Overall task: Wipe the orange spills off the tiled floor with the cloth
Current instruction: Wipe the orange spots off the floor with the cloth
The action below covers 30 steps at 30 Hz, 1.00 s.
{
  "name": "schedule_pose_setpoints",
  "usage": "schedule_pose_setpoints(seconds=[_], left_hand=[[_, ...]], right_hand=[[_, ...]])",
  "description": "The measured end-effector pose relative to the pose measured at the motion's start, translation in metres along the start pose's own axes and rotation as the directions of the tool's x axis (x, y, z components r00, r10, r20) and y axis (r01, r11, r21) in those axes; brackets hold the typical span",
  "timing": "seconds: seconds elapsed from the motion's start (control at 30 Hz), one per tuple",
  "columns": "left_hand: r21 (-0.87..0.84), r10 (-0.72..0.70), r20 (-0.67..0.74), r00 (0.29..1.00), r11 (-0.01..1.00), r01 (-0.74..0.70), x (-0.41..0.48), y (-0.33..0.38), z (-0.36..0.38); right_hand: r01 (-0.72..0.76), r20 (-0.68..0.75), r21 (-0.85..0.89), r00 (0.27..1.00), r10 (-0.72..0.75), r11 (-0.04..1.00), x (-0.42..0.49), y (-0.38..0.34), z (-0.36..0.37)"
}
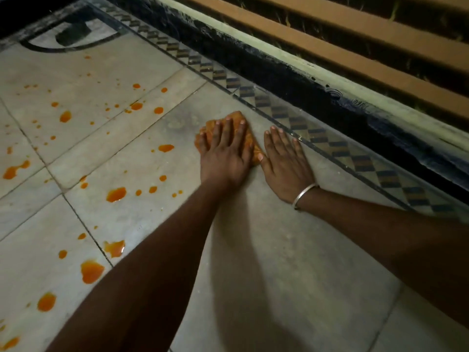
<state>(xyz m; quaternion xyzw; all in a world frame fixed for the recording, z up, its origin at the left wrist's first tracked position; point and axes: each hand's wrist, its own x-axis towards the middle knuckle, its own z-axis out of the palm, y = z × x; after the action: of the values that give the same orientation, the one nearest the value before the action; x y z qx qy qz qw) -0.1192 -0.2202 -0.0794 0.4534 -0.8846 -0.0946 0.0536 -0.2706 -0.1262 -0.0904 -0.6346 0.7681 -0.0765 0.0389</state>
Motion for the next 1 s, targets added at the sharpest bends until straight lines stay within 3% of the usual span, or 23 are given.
schedule_pose_setpoints(seconds=[0.17,0.27,0.4,0.53,0.67,0.87,0.93,1.0], left_hand=[[-0.028,-0.179,-0.008,0.984,0.983,0.179,-0.049,0.018,0.005],[-0.012,-0.091,0.047,0.995,0.996,0.092,-0.05,0.027,0.011],[0.02,0.099,0.036,0.994,0.995,-0.1,0.001,-0.002,0.004],[0.0,-0.057,0.008,0.998,0.998,0.057,-0.003,-0.027,-0.001],[0.015,-0.198,0.012,0.98,0.98,0.197,-0.065,0.013,0.009],[-0.009,0.09,0.037,0.995,0.996,-0.09,-0.012,-0.009,0.003],[-0.011,0.037,0.032,0.999,0.999,-0.037,-0.006,-0.018,0.001],[-0.017,-0.114,-0.001,0.993,0.993,0.114,-0.026,-0.008,0.004]], right_hand=[[-0.006,-0.021,0.034,1.0,0.007,0.999,0.0,-0.001,0.001],[-0.031,-0.028,0.131,0.999,0.035,0.991,0.001,-0.001,0.0],[0.007,-0.045,0.056,0.999,-0.004,0.998,-0.001,0.0,0.001],[0.025,-0.024,-0.032,0.999,-0.025,0.999,0.0,-0.002,0.0],[0.043,-0.005,-0.025,0.999,-0.043,0.999,0.0,-0.004,-0.002],[0.088,0.02,-0.014,0.996,-0.088,0.996,0.0,-0.002,-0.002],[0.081,0.019,-0.005,0.997,-0.081,0.997,0.0,-0.003,-0.002],[0.074,0.017,0.004,0.997,-0.074,0.997,0.001,-0.004,-0.002]])
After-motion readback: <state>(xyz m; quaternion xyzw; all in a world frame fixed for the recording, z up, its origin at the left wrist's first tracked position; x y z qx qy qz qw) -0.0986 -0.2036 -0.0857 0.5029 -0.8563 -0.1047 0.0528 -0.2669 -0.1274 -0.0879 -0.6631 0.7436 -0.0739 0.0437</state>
